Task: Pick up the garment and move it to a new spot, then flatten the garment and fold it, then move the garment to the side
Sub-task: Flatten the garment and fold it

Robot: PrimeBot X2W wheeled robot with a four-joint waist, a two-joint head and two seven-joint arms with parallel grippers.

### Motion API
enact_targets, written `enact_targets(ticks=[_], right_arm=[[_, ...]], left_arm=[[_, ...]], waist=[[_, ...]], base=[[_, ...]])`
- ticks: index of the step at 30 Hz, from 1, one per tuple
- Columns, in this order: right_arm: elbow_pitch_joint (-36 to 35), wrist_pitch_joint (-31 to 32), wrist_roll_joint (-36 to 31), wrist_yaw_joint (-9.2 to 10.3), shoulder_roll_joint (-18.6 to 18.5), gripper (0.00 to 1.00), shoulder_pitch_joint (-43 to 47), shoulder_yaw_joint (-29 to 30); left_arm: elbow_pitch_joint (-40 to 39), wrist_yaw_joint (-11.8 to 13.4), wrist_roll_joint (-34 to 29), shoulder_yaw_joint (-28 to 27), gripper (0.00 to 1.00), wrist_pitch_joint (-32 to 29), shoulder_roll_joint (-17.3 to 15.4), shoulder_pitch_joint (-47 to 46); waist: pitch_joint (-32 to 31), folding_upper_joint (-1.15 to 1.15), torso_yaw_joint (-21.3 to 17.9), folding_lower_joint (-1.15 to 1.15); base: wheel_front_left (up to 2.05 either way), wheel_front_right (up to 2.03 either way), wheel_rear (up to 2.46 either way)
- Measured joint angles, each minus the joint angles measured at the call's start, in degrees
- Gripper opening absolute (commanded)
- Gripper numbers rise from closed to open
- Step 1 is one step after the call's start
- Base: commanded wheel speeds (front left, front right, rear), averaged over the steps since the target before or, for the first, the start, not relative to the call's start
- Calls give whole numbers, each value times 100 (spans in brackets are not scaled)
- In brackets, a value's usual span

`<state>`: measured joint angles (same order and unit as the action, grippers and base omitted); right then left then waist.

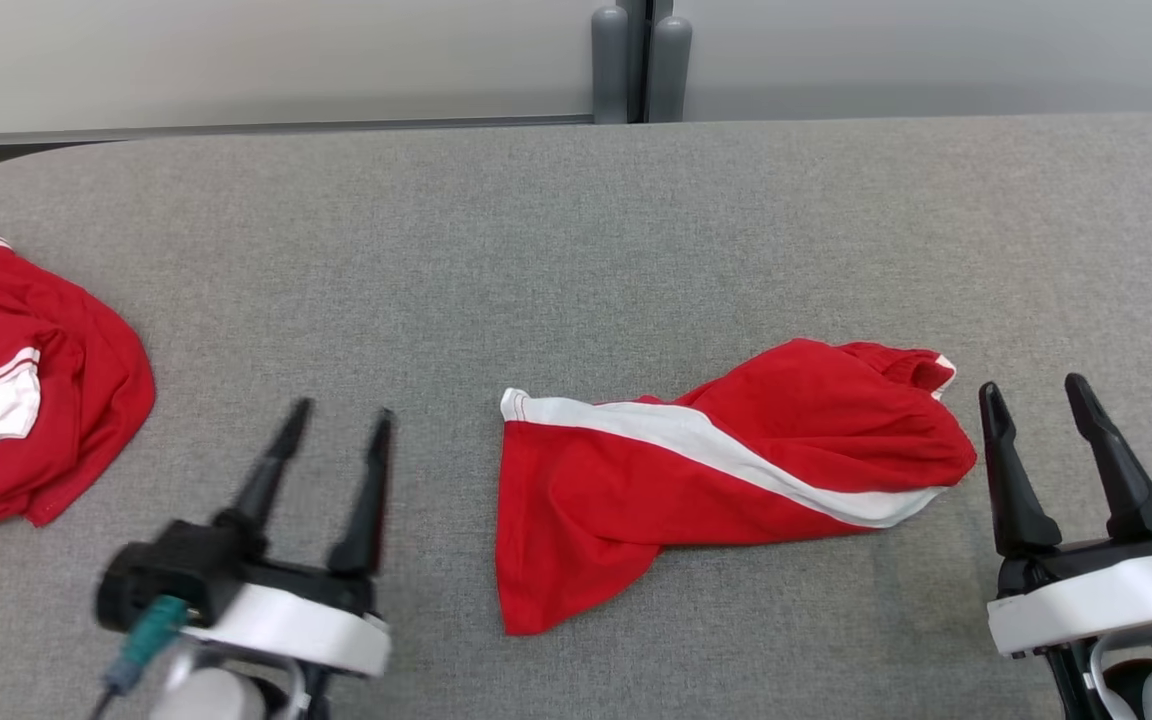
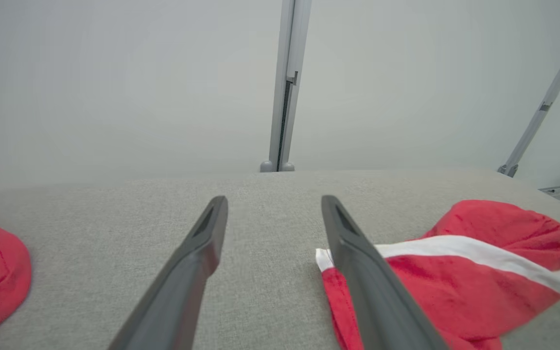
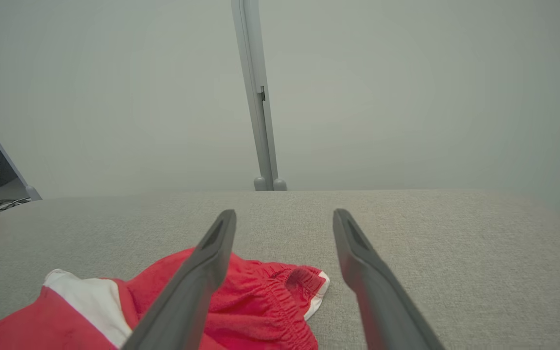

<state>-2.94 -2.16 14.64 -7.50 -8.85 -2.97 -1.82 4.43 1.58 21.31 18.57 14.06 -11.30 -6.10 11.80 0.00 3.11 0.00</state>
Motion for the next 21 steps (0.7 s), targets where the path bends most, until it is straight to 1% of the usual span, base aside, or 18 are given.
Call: enact_targets(ticks=[4, 7, 10, 21], right_arm=[[-3, 22, 0, 0, -2, 100, 55, -20], [0, 24, 4, 0, -8, 100, 68, -43], [11, 34, 19, 0, -15, 100, 83, -68], [38, 38, 44, 0, -45, 100, 90, -119]], left_arm=[[18, 79, 159, -510, 100, 55, -198, -70], [48, 108, 229, -780, 100, 68, -305, -83], [-46, 181, 221, -843, 100, 77, -349, -23], [-58, 156, 212, -801, 100, 20, -445, 64]], waist=[[-71, 0, -5, 0], [-123, 0, -15, 0], [-169, 0, -24, 0], [-207, 0, -67, 0]], base=[[0, 0, 0], [0, 0, 0], [0, 0, 0], [0, 0, 0]])
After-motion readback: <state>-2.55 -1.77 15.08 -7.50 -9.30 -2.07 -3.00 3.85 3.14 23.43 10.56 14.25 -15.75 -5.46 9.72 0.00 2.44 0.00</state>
